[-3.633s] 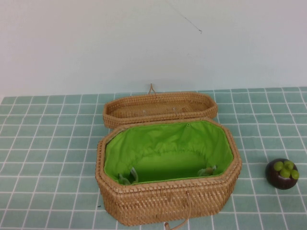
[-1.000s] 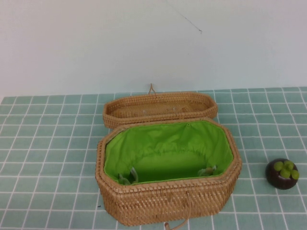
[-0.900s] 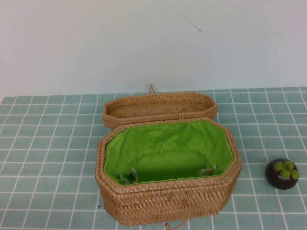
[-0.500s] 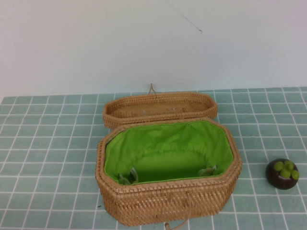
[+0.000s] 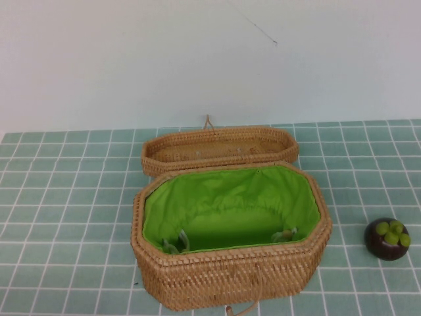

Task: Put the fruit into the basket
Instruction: Pick up the mangosteen on the table

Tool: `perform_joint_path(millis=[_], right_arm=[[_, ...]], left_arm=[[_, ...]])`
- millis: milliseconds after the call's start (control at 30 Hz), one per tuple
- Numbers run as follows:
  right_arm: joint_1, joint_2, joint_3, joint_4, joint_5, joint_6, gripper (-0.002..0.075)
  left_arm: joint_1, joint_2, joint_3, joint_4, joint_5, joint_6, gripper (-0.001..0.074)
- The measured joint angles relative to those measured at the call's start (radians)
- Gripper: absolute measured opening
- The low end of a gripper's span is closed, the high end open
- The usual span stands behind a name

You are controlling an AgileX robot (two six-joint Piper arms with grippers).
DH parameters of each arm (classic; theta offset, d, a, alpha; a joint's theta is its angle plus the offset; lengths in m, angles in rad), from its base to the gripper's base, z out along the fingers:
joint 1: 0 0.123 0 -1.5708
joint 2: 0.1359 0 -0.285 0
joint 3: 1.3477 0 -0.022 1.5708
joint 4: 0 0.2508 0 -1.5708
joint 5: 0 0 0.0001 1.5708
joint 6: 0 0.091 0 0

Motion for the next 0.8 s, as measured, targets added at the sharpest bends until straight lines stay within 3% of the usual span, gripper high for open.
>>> perform_joint_path(millis=[133,367,633,700,800], right_arm=[[0.042,0.052,-0.08,-0.053,0.034,-0.01,-0.0001],[0.193,0.173,-0.258,-0.308,0.119,0.172,-0.0001],[0.222,0.324,-0.368,-0.317,0.185,0.192,0.0002],[0.222,0.36,-0.368,-0.317,0.189,0.192,0.0027],[0.222,0.406,-0.372,-0.283,0.187,0.192,0.0139]], left_arm=[[0.0,0.0,0.0,0.0,0.0,0.0,-0.0003],[0.0,0.0,0.0,0.0,0.0,0.0,-0.0003],[0.0,0.0,0.0,0.0,0.0,0.0,-0.0003],[0.0,0.0,0.0,0.0,0.0,0.0,-0.0003],[0.0,0.0,0.0,0.0,0.0,0.0,-0.0003]])
